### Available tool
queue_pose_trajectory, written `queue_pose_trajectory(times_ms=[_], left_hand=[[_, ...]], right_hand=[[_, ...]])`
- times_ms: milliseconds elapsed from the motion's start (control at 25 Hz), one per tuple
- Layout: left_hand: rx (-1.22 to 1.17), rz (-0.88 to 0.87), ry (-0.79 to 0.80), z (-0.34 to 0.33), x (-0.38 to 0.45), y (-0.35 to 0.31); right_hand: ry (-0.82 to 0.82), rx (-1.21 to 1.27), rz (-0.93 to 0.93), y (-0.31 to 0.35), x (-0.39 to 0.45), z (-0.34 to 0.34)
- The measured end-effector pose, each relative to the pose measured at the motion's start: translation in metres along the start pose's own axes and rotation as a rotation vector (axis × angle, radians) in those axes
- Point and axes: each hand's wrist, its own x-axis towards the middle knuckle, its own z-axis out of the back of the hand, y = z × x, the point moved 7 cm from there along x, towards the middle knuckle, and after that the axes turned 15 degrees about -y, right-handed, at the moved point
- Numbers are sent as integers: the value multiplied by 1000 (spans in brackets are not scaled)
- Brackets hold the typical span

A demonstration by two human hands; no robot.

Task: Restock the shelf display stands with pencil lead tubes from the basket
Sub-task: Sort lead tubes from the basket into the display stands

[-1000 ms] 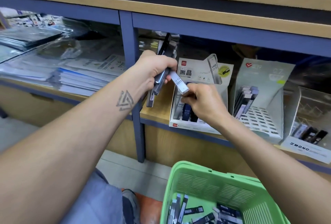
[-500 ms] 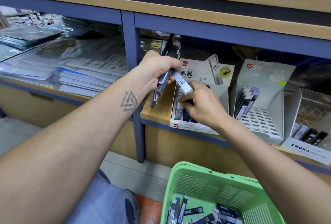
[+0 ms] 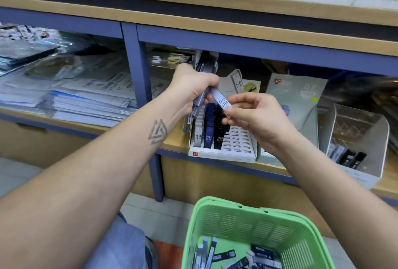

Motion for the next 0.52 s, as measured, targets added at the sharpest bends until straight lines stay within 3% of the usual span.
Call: queue_pose_trajectory(times_ms=[120, 200, 520], left_hand=[[-21, 41, 30, -8, 0, 1], [35, 27, 33, -13, 2, 3], [398, -82, 66, -44, 9, 23]], right_hand=[[-238, -96, 83, 8, 18, 46], [-296, -218, 135, 12, 30, 67], [-206, -831, 481, 1, 65, 29]])
